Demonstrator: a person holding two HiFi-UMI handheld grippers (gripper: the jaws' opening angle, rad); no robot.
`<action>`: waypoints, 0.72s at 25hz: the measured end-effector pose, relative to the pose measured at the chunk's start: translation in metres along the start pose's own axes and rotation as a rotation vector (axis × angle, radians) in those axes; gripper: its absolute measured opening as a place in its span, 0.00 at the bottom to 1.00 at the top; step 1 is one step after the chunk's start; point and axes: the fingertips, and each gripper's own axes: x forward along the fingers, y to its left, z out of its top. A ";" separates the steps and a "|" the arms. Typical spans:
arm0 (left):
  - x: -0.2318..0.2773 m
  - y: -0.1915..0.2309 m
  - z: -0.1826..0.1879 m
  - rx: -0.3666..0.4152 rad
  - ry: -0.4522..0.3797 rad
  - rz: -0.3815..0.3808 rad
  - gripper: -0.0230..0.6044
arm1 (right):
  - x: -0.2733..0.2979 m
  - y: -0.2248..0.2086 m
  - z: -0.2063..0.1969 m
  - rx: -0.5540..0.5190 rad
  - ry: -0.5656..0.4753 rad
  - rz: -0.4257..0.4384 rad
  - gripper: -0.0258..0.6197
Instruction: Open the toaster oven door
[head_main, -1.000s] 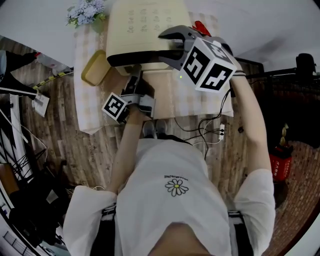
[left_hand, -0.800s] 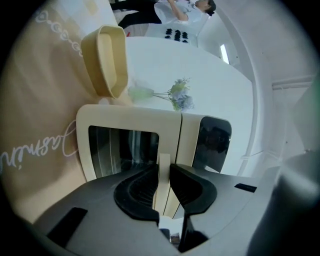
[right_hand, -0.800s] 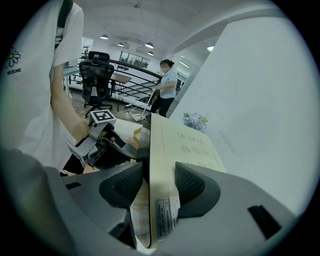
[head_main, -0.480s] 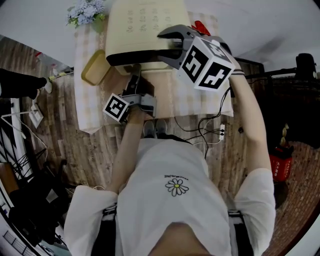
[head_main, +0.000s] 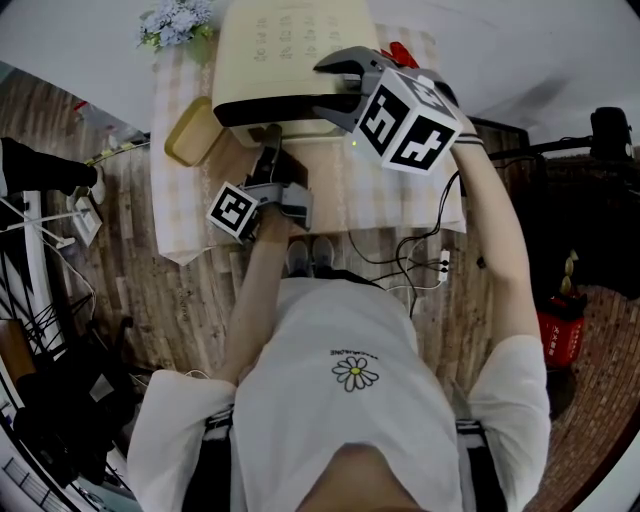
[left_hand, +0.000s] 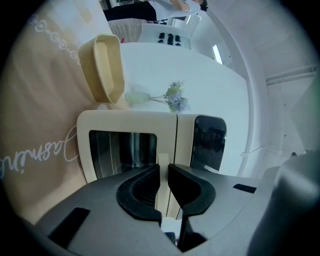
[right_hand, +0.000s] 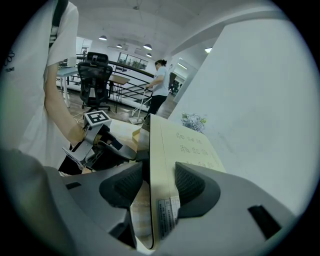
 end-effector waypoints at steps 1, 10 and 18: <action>-0.001 0.000 0.000 0.000 -0.001 0.002 0.13 | 0.000 0.000 0.000 0.000 0.001 0.000 0.35; -0.004 -0.001 0.000 0.011 -0.009 -0.005 0.13 | -0.001 0.001 0.001 0.005 -0.008 -0.001 0.35; -0.005 -0.001 0.000 0.007 -0.002 -0.015 0.13 | 0.000 0.001 0.001 0.007 0.005 0.000 0.35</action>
